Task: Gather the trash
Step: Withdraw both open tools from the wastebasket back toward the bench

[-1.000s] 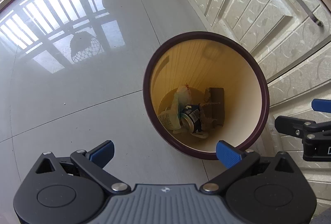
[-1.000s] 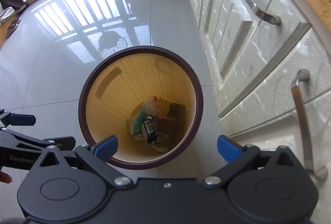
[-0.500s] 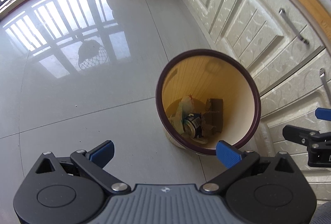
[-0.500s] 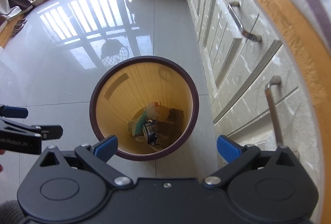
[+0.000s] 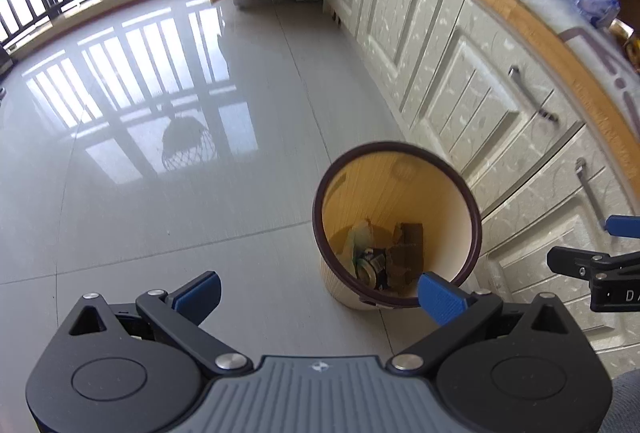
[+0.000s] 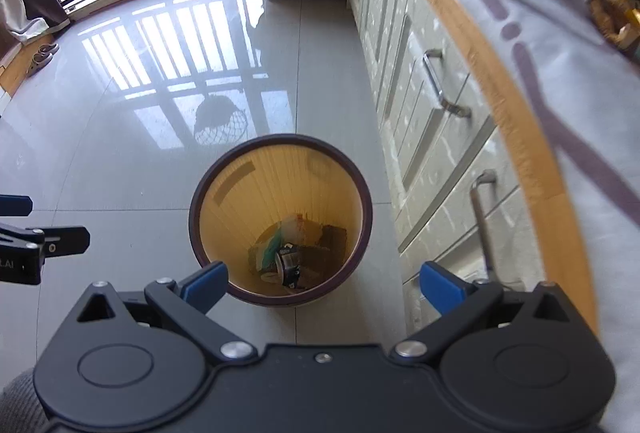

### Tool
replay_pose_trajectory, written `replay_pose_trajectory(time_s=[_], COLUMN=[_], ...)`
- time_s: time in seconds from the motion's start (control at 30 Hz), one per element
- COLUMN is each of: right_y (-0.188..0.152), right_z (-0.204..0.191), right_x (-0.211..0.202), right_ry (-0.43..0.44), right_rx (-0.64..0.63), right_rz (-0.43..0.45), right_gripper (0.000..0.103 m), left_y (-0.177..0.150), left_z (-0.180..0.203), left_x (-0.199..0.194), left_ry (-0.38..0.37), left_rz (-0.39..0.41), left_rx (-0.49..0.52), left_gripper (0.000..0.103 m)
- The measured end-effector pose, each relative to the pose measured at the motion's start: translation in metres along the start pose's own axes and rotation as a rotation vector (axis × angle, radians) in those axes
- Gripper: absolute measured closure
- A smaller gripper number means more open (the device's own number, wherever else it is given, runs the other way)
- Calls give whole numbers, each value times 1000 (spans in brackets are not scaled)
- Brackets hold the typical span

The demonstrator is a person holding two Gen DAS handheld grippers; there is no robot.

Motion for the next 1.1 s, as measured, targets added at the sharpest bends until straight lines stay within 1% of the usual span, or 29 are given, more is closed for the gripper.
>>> replay_pose_trajectory(time_s=[0.13,0.2,0.33,0.53,0.7,0.87,1.1], right_y=[-5,-7,-12,-28,-46,-65,-89], right_z=[0,2,5,16,39,71,118], right_x=[-22,-34,-60,-101,-130,-157,-185], right_ry=[-8,1,-13,-33,-49,-73,-131], right_rx=[-5,-4,-14,-1,53,112,183], right_rz=[32,51,102,195,284,372,497], right_gripper=[0,0,0,0,0,0,0], left_y=[-5,-7,-11,-17,-21,-19,-16], left_z=[0,1,3,17,34,57,111], left_x=[-22,-31,-52,-86,-114,-137,-158], left_ry=[-17,-16,-24,-39,-47,-72,-123], left_rz=[51,74,121,209,303,391,507], left_rx=[-4,0,-3,16,25,42,119], left_gripper=[0,0,0,0,0,0,0])
Point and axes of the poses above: each gripper's, at about its wrist camera, not at the fingertips, and x roughly the way its jaws point, z to its right, y to its top, the point moved 3 cm from there along x, roughly the way its jaws point, and after that the axes turned 14 degrees about -z, right-handed, at the moved point
